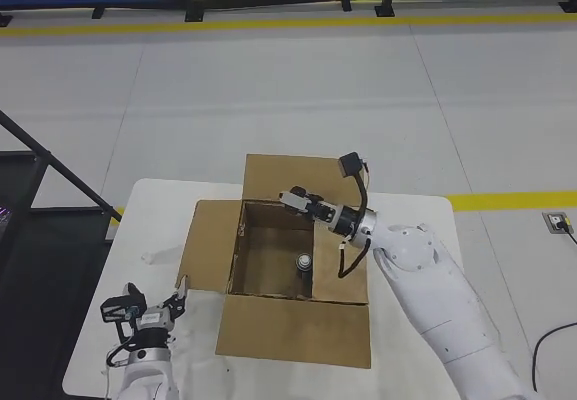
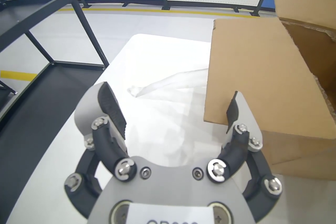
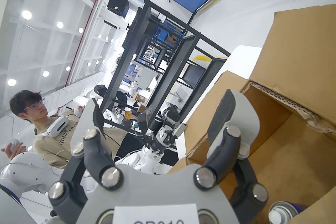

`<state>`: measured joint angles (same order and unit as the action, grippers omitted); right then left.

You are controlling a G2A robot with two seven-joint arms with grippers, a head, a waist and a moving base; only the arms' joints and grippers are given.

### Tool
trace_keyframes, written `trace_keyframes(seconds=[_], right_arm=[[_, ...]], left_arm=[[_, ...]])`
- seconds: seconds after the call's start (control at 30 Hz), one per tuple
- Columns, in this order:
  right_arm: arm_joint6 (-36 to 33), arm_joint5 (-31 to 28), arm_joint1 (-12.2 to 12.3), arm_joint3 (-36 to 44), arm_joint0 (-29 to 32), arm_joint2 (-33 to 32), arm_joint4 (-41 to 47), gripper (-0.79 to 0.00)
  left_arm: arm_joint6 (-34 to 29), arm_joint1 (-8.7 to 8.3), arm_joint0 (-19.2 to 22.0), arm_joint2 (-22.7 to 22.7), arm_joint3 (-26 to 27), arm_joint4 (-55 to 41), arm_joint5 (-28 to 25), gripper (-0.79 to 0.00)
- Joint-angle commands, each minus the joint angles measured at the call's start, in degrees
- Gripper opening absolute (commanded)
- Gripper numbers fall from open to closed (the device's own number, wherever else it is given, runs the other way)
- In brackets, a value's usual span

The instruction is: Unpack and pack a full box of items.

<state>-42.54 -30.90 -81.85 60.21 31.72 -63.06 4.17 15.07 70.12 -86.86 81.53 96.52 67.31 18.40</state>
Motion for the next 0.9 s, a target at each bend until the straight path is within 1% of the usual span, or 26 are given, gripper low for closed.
trace_keyframes(seconds=[0.0, 0.2, 0.27, 0.3, 0.43, 0.57, 0.63, 0.7, 0.77, 0.87], right_arm=[[0.0, 0.0, 0.0, 0.0, 0.0, 0.0, 0.0, 0.000], [0.3, -0.5, 0.0, 0.7, 0.5, 0.0, 0.1, 0.000], [-0.9, -4.7, 0.2, 3.1, 2.2, -0.2, 0.9, 0.000], [-1.3, -6.3, 0.5, 3.9, 2.7, -0.8, -0.1, 0.000], [-0.4, -11.4, 1.7, 9.6, 5.9, -3.5, -5.1, 0.000], [0.1, -13.6, 3.0, 16.3, 10.1, -6.5, -9.9, 0.000], [0.5, -13.6, 3.6, 19.9, 12.4, -8.3, -13.2, 0.000], [1.1, -13.5, 4.2, 23.8, 15.2, -10.0, -16.4, 0.000], [2.0, -13.6, 4.8, 27.9, 18.4, -12.0, -19.3, 0.000], [2.7, -14.8, 5.6, 33.9, 23.3, -14.6, -24.0, 0.000]], left_arm=[[-0.2, 0.04, -0.6, 0.6, 1.2, -0.1, -0.2, 0.000], [1.9, 0.18, -3.0, 3.4, 7.5, -1.0, 0.0, 0.000], [3.3, 0.23, -4.3, 4.4, 10.2, -0.6, 0.4, 0.000], [4.2, 0.28, -5.2, 4.5, 11.8, -0.4, 0.3, 0.000], [6.2, 0.39, -8.8, 4.3, 18.0, 0.2, -2.4, 0.000], [6.0, 0.44, -11.1, 2.6, 23.2, 0.5, -7.3, 0.000], [3.7, 0.41, -11.3, 1.1, 24.7, 0.1, -10.9, 0.000], [0.1, 0.42, -10.3, -0.1, 25.2, 0.2, -12.9, 0.000], [-4.3, 0.51, -8.1, -2.2, 25.1, -0.5, -15.2, 0.000], [-13.5, 0.74, -3.3, -5.6, 23.6, -4.3, -18.9, 0.000]])
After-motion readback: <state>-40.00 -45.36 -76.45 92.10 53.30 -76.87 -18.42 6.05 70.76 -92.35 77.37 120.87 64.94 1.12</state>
